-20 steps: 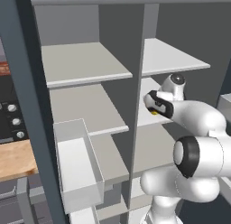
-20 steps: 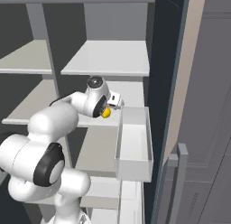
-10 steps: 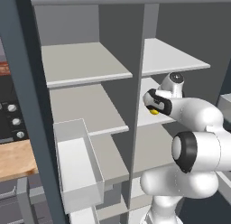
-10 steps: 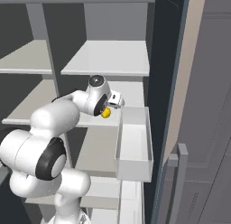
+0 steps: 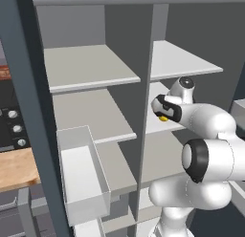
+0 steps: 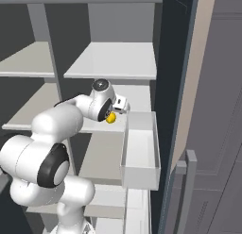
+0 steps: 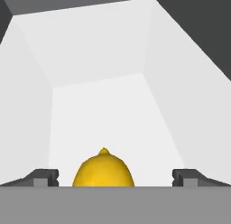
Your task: Retrieve a lemon from the fridge and place it on the cutting board with the fish.
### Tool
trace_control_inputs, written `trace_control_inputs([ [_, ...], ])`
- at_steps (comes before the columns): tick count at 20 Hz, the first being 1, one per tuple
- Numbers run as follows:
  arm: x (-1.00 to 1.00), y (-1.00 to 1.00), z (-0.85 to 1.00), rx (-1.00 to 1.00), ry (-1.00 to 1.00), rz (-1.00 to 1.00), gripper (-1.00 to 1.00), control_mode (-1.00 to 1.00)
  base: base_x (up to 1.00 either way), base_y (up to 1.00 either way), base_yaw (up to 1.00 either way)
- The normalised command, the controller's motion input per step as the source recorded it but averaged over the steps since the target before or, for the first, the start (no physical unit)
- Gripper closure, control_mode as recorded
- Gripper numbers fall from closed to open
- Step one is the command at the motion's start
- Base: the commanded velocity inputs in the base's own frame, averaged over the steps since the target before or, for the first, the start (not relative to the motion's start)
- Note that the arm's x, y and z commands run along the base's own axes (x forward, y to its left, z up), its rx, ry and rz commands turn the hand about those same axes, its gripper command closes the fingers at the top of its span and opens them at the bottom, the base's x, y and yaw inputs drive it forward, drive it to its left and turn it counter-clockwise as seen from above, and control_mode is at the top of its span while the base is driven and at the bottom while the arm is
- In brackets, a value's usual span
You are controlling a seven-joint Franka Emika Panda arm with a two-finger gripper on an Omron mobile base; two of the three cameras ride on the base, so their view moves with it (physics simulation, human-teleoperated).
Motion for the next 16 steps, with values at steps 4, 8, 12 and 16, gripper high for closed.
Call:
trace_control_inputs([
  [4, -0.01, 0.05, 0.0, 0.0, 0.0, 0.0, -1.0, -1.0, 0.0, 0.0, 0.0],
  [8, 0.0, 0.04, 0.0, 0.0, 0.0, 0.0, -1.0, -1.0, 0.0, 0.0, 0.0],
  [12, -0.03, 0.01, -0.11, 0.0, 0.0, 0.0, -1.0, -1.0, 0.0, 0.0, 0.0],
  [16, -0.01, 0.0, -0.31, 0.0, 0.0, 0.0, -1.0, -1.0, 0.0, 0.0, 0.0],
])
